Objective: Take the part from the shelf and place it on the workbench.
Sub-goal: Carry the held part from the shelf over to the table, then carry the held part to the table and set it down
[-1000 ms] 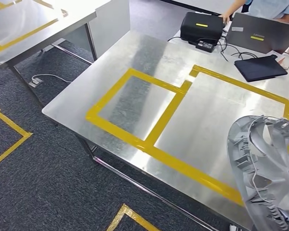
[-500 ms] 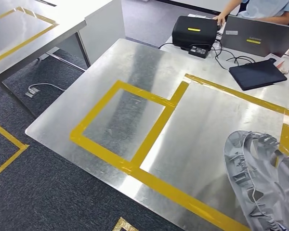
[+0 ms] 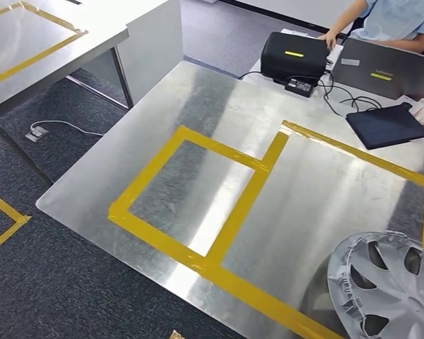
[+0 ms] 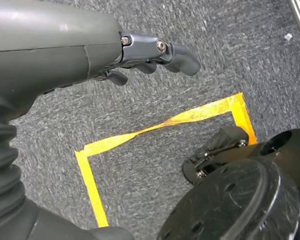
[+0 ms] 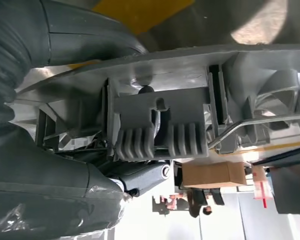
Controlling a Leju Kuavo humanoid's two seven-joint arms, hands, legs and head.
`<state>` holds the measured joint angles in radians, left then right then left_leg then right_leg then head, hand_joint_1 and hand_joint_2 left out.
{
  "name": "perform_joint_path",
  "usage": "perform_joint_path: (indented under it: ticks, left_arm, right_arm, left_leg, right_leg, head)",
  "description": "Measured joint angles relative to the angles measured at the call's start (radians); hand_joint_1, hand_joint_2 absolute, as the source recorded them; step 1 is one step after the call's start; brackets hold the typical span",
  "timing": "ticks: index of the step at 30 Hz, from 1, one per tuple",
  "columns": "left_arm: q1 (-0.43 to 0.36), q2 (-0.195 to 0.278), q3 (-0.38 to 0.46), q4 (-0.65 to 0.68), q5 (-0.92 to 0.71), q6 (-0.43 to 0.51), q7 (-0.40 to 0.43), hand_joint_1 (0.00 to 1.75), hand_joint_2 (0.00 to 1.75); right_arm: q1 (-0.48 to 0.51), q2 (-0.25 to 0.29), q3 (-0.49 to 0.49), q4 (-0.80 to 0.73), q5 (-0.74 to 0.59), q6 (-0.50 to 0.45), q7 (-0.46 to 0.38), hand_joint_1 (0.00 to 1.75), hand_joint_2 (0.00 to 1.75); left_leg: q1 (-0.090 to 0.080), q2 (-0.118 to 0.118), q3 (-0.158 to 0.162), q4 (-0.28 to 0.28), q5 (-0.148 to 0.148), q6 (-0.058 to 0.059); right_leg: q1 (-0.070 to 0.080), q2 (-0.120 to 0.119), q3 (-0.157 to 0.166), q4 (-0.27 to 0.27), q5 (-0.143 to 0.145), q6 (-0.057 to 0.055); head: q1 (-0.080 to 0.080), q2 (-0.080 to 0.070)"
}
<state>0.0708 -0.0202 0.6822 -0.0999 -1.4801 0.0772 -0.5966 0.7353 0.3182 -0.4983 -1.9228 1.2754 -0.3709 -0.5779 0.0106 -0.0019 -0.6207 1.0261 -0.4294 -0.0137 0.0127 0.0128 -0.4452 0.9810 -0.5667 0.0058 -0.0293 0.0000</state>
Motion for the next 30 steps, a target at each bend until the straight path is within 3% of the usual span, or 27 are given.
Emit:
perform_joint_path:
  ticks: [2, 7, 14, 18, 21, 26, 30]
  left_arm:
    - [0.000, 0.003, -0.002, 0.000, 0.000, -0.003, -0.002, 0.00, 1.75]
    - [-0.001, 0.012, -0.012, 0.000, -0.001, -0.006, -0.004, 0.00, 1.75]
    - [-0.002, 0.023, -0.032, 0.000, -0.004, -0.014, -0.007, 0.00, 1.75]
    - [-0.004, 0.027, -0.047, 0.000, -0.004, -0.017, -0.007, 0.00, 1.75]
    - [-0.009, 0.030, -0.056, 0.000, -0.005, -0.022, -0.007, 0.00, 1.75]
    - [-0.021, 0.035, -0.078, 0.000, -0.007, -0.030, -0.011, 0.00, 1.75]
    - [-0.028, 0.041, -0.093, -0.001, -0.007, -0.034, -0.011, 0.00, 1.75]
  right_arm:
    - [-0.017, 0.000, -0.025, 0.020, 0.023, 0.002, -0.012, 1.75, 1.75]
    - [-0.042, 0.000, -0.052, 0.052, 0.063, 0.001, -0.025, 1.75, 1.75]
    - [-0.062, -0.002, -0.039, 0.096, 0.170, -0.016, 0.002, 1.75, 1.75]
    - [-0.057, -0.055, 0.042, 0.125, 0.179, -0.042, 0.159, 1.75, 1.75]
    - [-0.059, -0.173, 0.192, 0.153, 0.138, -0.082, 0.403, 1.75, 1.75]
    - [-0.187, -0.497, 0.632, 0.209, 0.036, -0.176, 0.910, 1.75, 1.75]
    - [-0.331, -0.676, 0.983, 0.243, 0.020, -0.202, 1.074, 1.75, 1.75]
  left_leg:
    - [-0.002, 0.000, 0.000, 0.000, -0.002, 0.003]
    - [-0.004, 0.000, 0.002, 0.001, -0.002, 0.005]
    - [-0.001, 0.000, 0.013, -0.005, 0.001, 0.003]
    - [-0.001, 0.000, 0.017, -0.007, 0.002, 0.002]
    - [-0.001, 0.000, 0.017, -0.008, 0.002, 0.001]
    - [0.001, 0.002, 0.018, -0.009, 0.004, 0.000]
    - [0.003, 0.001, 0.019, -0.009, 0.009, 0.001]
  right_leg:
    - [-0.002, 0.000, 0.001, -0.003, 0.000, 0.003]
    - [-0.006, 0.000, 0.001, -0.007, 0.000, 0.031]
    - [-0.003, -0.001, 0.010, -0.007, 0.000, 0.032]
    - [-0.002, -0.001, 0.013, -0.007, 0.000, 0.031]
    - [0.000, -0.001, 0.014, -0.007, 0.000, 0.031]
    - [0.001, 0.002, 0.013, -0.007, 0.004, 0.027]
    - [0.001, 0.000, 0.013, -0.008, 0.007, 0.029]
  head:
    - [0.000, 0.000]
    - [-0.001, 0.000]
    - [-0.001, 0.000]
    - [-0.001, 0.000]
    - [-0.001, 0.000]
    - [0.000, 0.000]
    - [0.000, 0.000]
